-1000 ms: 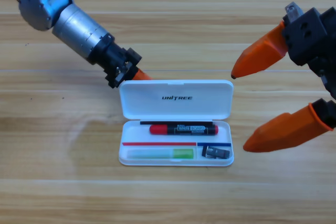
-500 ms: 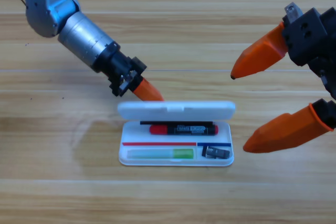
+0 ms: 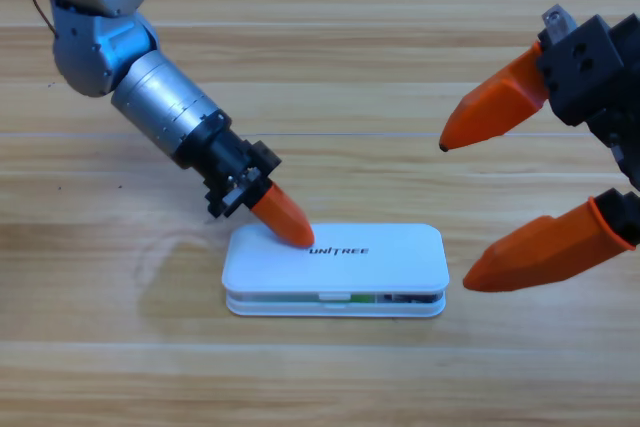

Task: Clean up eraser and pencils

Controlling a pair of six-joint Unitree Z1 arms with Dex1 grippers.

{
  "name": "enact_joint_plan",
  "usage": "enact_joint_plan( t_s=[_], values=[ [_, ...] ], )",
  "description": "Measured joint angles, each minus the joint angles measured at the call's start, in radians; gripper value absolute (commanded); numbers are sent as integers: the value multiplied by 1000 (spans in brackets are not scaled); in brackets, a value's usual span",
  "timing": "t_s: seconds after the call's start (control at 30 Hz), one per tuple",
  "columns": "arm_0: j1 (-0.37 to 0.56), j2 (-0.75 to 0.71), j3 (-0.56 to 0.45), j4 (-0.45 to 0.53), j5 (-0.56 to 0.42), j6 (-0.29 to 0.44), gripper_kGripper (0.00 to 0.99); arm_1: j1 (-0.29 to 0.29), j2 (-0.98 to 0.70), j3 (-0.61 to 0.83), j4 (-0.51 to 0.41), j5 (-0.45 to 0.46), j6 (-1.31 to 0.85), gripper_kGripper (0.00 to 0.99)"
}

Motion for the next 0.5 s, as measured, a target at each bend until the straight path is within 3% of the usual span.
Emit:
enact_joint_plan(
  t_s=[0.5],
  values=[
    [-5,-11,55,0,0,35,0,0,0,0,0,0,0,957]
  ],
)
